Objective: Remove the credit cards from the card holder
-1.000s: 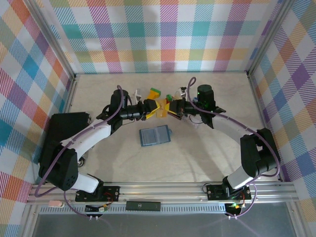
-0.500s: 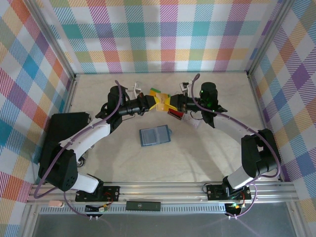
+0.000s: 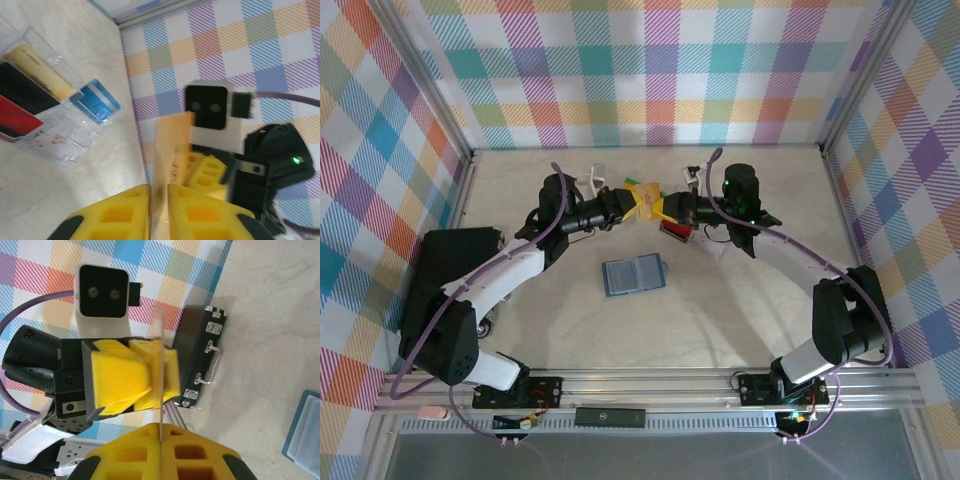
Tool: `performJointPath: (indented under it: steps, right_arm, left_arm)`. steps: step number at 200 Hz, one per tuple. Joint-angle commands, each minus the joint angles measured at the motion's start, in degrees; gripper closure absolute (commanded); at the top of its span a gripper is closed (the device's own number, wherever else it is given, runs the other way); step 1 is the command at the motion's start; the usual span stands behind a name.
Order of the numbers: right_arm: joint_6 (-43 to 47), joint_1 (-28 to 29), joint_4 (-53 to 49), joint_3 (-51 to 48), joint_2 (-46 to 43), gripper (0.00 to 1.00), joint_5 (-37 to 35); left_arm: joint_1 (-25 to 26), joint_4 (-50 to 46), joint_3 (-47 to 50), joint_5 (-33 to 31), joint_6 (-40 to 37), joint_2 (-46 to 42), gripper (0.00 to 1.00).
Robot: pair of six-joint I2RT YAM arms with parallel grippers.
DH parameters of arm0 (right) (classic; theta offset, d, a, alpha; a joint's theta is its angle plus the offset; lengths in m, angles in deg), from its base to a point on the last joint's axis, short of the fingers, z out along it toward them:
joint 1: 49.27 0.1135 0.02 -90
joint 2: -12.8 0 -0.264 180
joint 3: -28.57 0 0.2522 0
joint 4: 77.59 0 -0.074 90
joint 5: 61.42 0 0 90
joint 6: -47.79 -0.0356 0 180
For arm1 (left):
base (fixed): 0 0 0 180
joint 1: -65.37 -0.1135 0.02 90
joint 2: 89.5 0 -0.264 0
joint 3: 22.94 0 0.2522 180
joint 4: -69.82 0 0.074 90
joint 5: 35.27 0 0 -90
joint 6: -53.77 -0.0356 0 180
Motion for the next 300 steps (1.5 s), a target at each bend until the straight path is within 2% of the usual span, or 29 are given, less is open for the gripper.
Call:
performJointPath:
  steps: [1,18,68,105,132,166,200,261,300]
  right_arm:
    - [13.5,0.1,-15.6,4.0,-2.3,0.99,-6.2]
    - [22.1,0.0,-24.5,7.4,-2.1,1.0,-12.1]
    - [47.0,-0.2,-46.0,20.1,1.9,1.0,-26.3]
    - [62.9,-0.1,-57.2,28.5,7.1,1.0,-32.3]
    - [71.1,-0.1,-62.1,33.8,11.3,1.0,-36.0]
    - [79.2,-0.1,-67.3,40.9,17.3,1.0,-40.1]
    - [83.5,-0.1,-71.1,47.3,23.8,1.0,-46.7]
    - [86.9,0.0,-77.1,57.8,33.6,1.0,-51.3]
    - [87.8,-0.1,-80.1,61.0,36.8,1.0,-53.0]
  left_arm:
    - [-1.3,-5.8,-1.2,-4.8,-2.6,-0.6,0.67]
    - [-2.5,-12.3,-2.2,-8.7,-6.0,-0.9,0.56]
    - [-5.2,-29.2,-4.8,-26.3,-15.4,-3.1,0.28]
    - [-6.3,-33.7,-4.9,-34.8,-20.4,-4.3,0.09]
    - [-7.0,-35.6,-4.4,-38.0,-23.1,-5.7,0.0]
    - [-8.0,-38.4,-5.5,-40.3,-23.7,-6.0,0.0]
    - [-8.3,-38.0,-5.7,-40.3,-24.6,-5.6,0.0]
    - [-8.4,-37.0,-6.2,-37.4,-26.1,-4.4,0.0]
    - [-8.5,-36.9,-5.6,-38.1,-26.2,-4.2,0.0]
